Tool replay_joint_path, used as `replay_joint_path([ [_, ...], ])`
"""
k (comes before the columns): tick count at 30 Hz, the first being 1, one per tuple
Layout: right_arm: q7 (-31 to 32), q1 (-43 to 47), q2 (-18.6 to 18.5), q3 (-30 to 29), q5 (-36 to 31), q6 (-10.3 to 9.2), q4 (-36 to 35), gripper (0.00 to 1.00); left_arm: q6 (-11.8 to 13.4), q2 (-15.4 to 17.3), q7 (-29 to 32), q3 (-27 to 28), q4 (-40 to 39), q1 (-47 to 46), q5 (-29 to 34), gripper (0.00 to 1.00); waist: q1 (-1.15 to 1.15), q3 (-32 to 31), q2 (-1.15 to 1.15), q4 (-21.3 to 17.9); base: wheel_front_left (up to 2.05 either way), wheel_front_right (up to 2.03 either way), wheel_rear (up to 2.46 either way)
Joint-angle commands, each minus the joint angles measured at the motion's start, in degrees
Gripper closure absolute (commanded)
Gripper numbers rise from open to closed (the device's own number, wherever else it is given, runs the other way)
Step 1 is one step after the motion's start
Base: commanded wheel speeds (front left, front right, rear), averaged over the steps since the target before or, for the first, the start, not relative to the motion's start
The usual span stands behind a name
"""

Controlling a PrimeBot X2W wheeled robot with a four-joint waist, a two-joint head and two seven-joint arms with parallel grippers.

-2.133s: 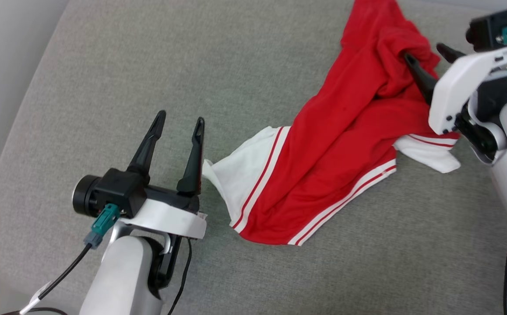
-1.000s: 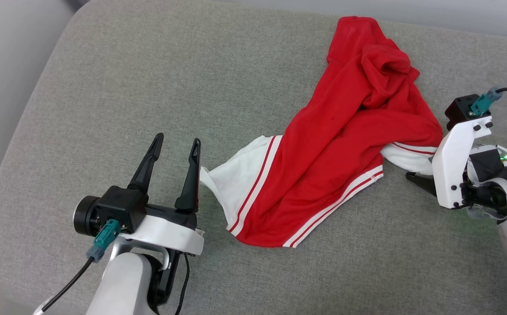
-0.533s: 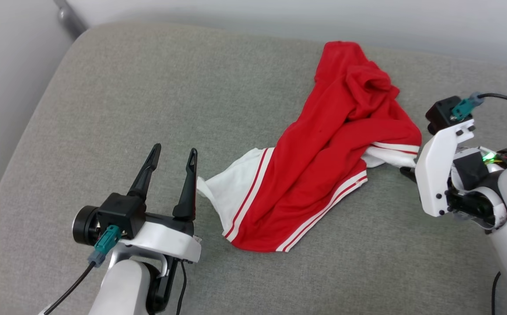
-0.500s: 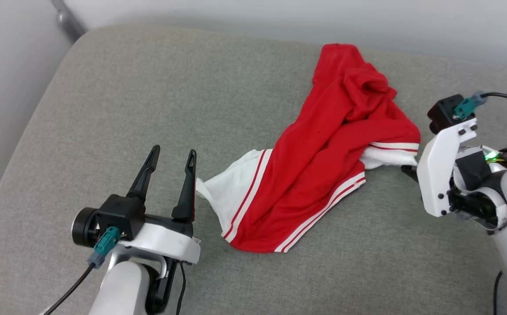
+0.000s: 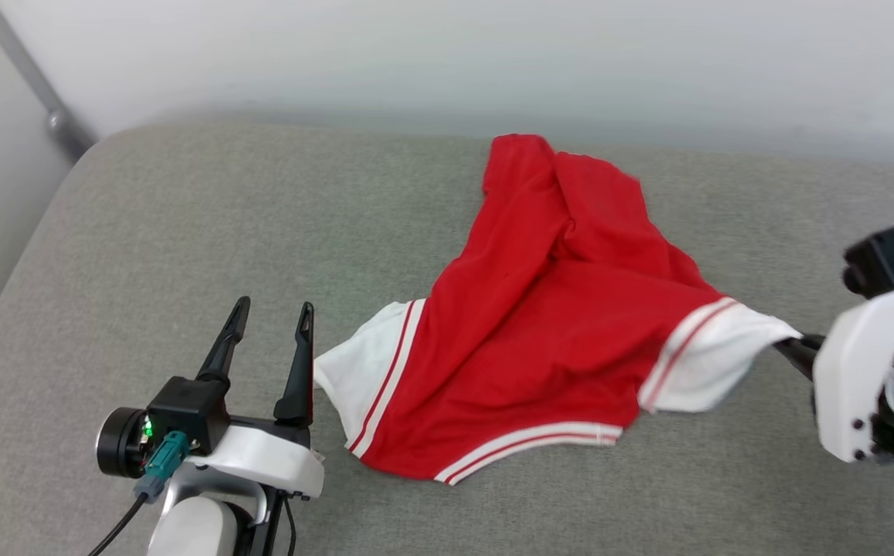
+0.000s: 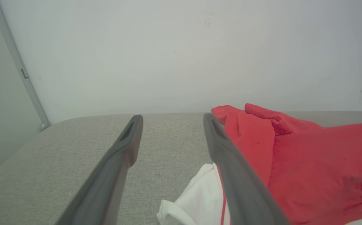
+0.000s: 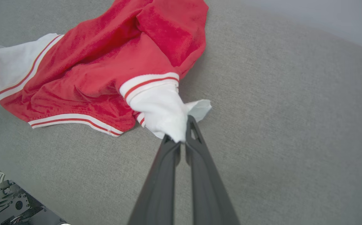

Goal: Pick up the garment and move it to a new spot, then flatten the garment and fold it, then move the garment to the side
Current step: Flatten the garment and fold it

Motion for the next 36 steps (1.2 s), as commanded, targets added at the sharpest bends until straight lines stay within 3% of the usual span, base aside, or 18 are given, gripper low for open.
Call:
replay_joint_path([
  [1, 0.7, 1.8, 0.6, -1.7, -0.6, -0.04, -1.5, 1.00, 0.3, 0.4, 0.2, 0.3, -0.4, 0.8, -0.3, 0.00, 0.00, -1.0, 0.00, -1.2, 0.00, 0.00, 0.00],
  [6, 4.0, 7.2, 4.2, -10.9, -1.8, -0.03, -5.8, 1.00, 0.8, 1.3, 1.5, 0.6, -2.0, 1.6, -0.2, 0.00, 0.00, -0.2, 0.00, -2.3, 0.00, 0.00, 0.00],
  [10, 5.4, 8.5, 6.3, -17.2, -3.8, -0.03, -4.0, 1.00, 1.0, 1.6, 2.2, 0.4, -3.5, 0.6, -0.2, 0.00, 0.00, 2.3, 0.00, -2.5, 0.00, 0.00, 0.00],
  [15, 2.6, 4.5, 8.1, -21.2, -4.6, -0.03, 3.9, 1.00, 0.9, 2.1, 2.6, 0.3, -4.2, -1.0, -0.3, 0.00, 0.00, 6.8, 0.00, -2.0, 0.00, 0.00, 0.00],
  [22, -7.4, -2.5, 8.3, -20.4, -6.3, -0.03, 15.9, 1.00, 0.4, 2.5, 2.0, 0.1, -3.6, -3.3, -0.5, 0.00, 0.00, 10.8, 0.00, -1.0, 0.00, 0.00, 0.00],
  [23, -8.8, -3.0, 8.2, -20.0, -6.5, -0.03, 17.6, 0.85, 0.5, 2.5, 1.9, 0.0, -3.4, -3.4, -0.6, 0.00, 0.00, 11.0, 0.00, -0.9, 0.00, 0.00, 0.00],
  [24, -10.1, -3.5, 8.1, -19.7, -6.8, -0.03, 19.1, 0.57, 0.4, 2.4, 1.7, -0.1, -3.2, -3.6, -0.6, 0.00, 0.00, 11.0, 0.00, -0.7, 0.00, 0.00, 0.00],
  [25, -11.5, -3.8, 7.7, -19.2, -7.2, -0.04, 20.4, 0.06, 0.4, 2.5, 1.6, -0.1, -3.0, -3.8, -0.7, 0.00, 0.00, 11.0, 0.00, -0.6, 0.00, 0.00, 0.00],
  [26, -12.8, -4.0, 7.4, -18.7, -7.5, -0.04, 21.7, 0.00, 0.3, 2.4, 1.6, -0.2, -2.8, -3.9, -0.8, 0.00, 0.00, 10.9, 0.00, -0.5, 0.00, 0.00, 0.00],
  [30, -17.7, -2.7, 6.7, -17.2, -7.5, -0.04, 25.7, 0.00, 0.7, 2.3, 1.1, -0.1, -1.6, -3.3, -1.1, 0.00, 0.00, 8.8, 0.00, -0.5, 0.00, 0.00, 0.00],
  [36, -26.3, 2.3, 3.8, -16.0, -8.8, -0.03, 24.5, 0.00, 1.5, 2.7, 1.1, 0.4, -0.2, -0.5, -1.6, 0.00, 0.00, 3.4, 0.00, -1.7, 0.00, 0.00, 0.00],
])
